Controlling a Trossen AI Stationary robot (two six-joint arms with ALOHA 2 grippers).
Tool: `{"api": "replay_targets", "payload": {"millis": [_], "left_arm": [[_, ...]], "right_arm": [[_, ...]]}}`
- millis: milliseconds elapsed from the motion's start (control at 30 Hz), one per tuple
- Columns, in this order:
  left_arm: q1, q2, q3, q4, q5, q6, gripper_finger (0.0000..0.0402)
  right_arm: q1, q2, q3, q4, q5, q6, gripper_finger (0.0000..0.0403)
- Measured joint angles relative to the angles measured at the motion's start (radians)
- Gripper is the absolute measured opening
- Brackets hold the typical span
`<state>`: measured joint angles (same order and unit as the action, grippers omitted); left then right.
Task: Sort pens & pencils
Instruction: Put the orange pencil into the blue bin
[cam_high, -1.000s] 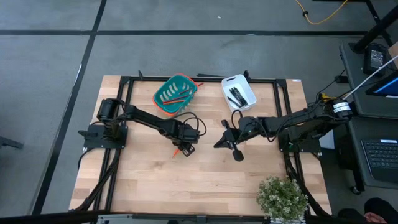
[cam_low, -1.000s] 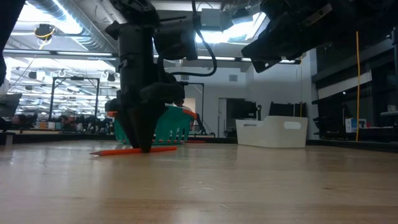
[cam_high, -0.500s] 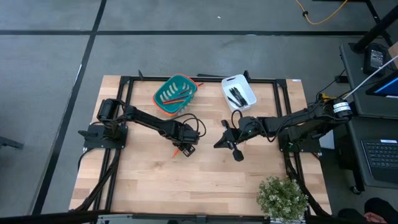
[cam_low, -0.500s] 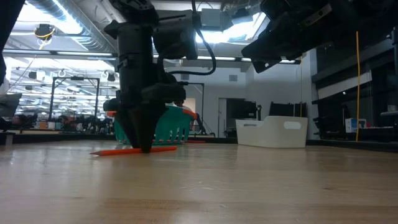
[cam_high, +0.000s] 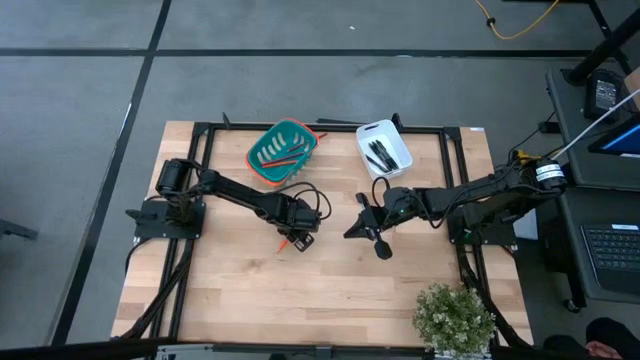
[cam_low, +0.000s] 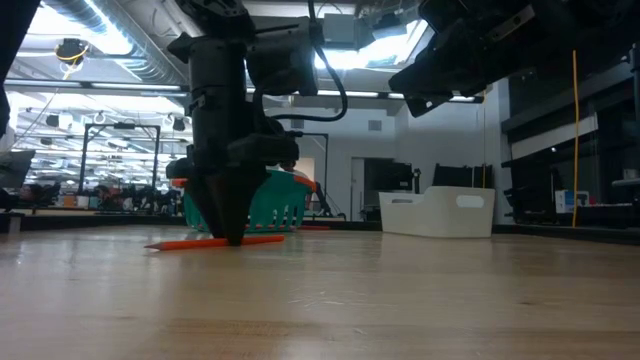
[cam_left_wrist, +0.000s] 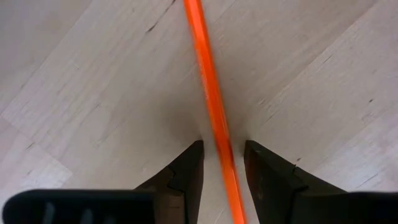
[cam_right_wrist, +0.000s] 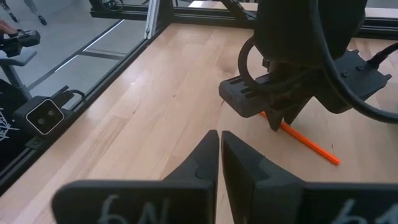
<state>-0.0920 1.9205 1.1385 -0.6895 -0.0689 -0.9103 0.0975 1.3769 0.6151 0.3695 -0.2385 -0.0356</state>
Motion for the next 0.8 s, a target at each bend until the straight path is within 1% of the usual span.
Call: {"api": "replay_targets", "payload": {"millis": [200,300,600,800], "left_arm": [[0.0,0.0,0.0,-0.002,0.002,0.001,0.011],[0.0,0.0,0.0,-0.004,0.003,0.001,0.0103],[0.001,0.0,0.0,-0.013,0.003,0.004,0.0039],[0.001,0.0,0.0,-0.011,0.005,0.088,0.0008]], "right_arm": [[0.0,0.0,0.0,0.0,0.0,0.0,0.0021],[0.0,0.0,0.0,0.0,-0.001,0.001,0.0021],[0.0,0.0,0.0,0.0,-0.001,0.004,0.0021],[0.0,0.0,0.0,0.0,-0.001,0.004,0.0021]]}}
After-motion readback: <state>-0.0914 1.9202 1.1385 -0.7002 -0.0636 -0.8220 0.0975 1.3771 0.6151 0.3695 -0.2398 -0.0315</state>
